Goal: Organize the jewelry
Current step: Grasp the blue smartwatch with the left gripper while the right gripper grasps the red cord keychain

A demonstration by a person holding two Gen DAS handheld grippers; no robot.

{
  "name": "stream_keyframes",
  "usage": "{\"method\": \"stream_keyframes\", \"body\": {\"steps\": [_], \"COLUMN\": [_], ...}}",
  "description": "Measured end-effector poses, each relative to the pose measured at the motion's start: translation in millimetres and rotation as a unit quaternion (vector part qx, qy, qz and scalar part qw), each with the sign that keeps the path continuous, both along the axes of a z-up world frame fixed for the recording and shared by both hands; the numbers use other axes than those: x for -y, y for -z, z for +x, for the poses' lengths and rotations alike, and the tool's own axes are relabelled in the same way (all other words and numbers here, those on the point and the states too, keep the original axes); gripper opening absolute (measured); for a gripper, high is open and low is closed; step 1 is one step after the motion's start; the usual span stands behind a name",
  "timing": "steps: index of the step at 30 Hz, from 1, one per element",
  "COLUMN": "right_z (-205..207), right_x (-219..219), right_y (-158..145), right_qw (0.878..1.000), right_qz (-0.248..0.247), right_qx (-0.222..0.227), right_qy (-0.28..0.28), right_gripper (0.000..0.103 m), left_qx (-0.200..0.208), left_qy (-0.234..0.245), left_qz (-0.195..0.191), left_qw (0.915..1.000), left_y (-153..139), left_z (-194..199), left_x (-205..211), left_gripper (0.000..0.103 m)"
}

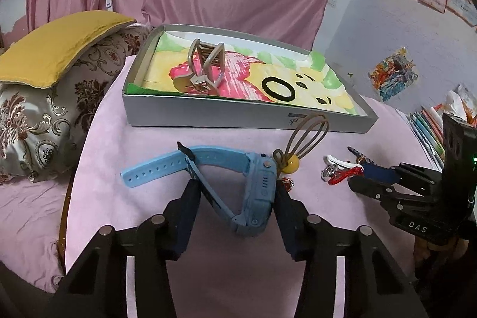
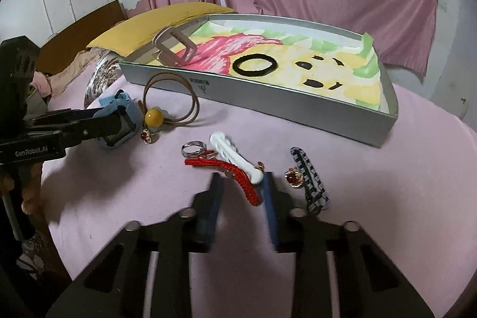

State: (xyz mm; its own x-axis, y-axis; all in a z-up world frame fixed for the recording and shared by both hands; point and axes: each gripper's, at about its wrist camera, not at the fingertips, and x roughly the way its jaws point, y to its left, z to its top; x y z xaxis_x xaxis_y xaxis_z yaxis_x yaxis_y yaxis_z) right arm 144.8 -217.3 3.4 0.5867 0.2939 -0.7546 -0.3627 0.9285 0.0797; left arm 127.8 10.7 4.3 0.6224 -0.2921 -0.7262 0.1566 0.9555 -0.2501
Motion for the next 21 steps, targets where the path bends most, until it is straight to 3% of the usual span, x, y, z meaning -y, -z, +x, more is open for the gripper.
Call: {"method": "stream_keyframes", "body": {"steps": [5,12,17,21], "right_z": [-4,-11,-19,-28], "right_x": [-2,5,6,5], "right_y": [1,2,2,-1], "right_qw": [1.000,1.000,1.000,1.000], "right_qz": [-0.005,0.003,0.012,0.025], "right_qx": [0.003,0.003,-0.002,0.011], "right_qy": [0.003,0.010,0.003,-0.001], "right_gripper": [0.008,0.006,0.006,0.005], "left_qx": [-0.003,-0.005,-0.001,0.008], "left_qy": [0.003,0.008,0.009,-0.003], "left_qz": [0.006,0.012,0.016,-0.004], "left_qw": [1.0000,0.9999,0.9998,1.0000], "left_y": [-2,-5,-5,-3], "left_z": [0,-4,-12,-26], "left_x": [4,11,16,13], "left_gripper": [0.039,0.026,0.024,0.022]}}
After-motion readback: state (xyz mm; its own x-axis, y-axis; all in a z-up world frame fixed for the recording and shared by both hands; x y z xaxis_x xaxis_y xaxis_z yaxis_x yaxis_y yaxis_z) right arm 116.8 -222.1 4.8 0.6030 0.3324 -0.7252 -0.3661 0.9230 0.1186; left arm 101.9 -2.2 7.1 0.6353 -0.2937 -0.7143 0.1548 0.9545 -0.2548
